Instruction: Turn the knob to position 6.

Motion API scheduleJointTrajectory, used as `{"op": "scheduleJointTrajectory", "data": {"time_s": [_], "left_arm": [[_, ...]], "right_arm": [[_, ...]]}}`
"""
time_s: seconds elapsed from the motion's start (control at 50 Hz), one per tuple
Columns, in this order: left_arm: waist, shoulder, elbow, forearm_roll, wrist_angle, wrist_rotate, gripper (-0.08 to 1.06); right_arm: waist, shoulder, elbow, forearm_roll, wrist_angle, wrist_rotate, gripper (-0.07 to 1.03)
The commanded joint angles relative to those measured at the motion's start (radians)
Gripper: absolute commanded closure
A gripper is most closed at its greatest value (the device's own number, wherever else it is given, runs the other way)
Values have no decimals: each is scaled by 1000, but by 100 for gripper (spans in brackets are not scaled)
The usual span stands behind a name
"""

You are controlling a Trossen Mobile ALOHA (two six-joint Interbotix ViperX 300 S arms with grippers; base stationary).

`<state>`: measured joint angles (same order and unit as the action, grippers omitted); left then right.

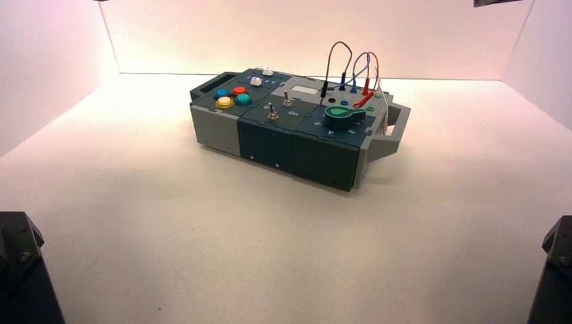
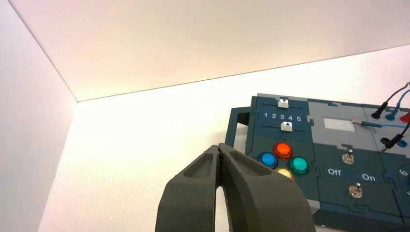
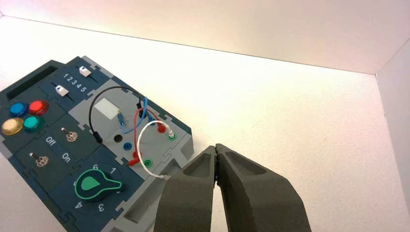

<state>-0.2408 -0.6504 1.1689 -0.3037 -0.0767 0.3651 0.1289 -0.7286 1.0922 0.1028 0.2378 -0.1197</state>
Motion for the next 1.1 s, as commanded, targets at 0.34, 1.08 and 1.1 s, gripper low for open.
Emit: {"op": "scheduleJointTrajectory", "data": {"time_s": [0.34, 1.08, 1.1], "left_arm": [[2, 3, -20, 12, -8, 11, 101], [-121, 86, -222, 38, 538, 179, 101], [-126, 87, -222, 40, 548, 184, 101]], "right_arm": [[-3, 3, -14, 0, -2, 0, 99], [107, 112, -199, 38, 583, -87, 99], [115, 121, -202, 40, 597, -92, 99]]}}
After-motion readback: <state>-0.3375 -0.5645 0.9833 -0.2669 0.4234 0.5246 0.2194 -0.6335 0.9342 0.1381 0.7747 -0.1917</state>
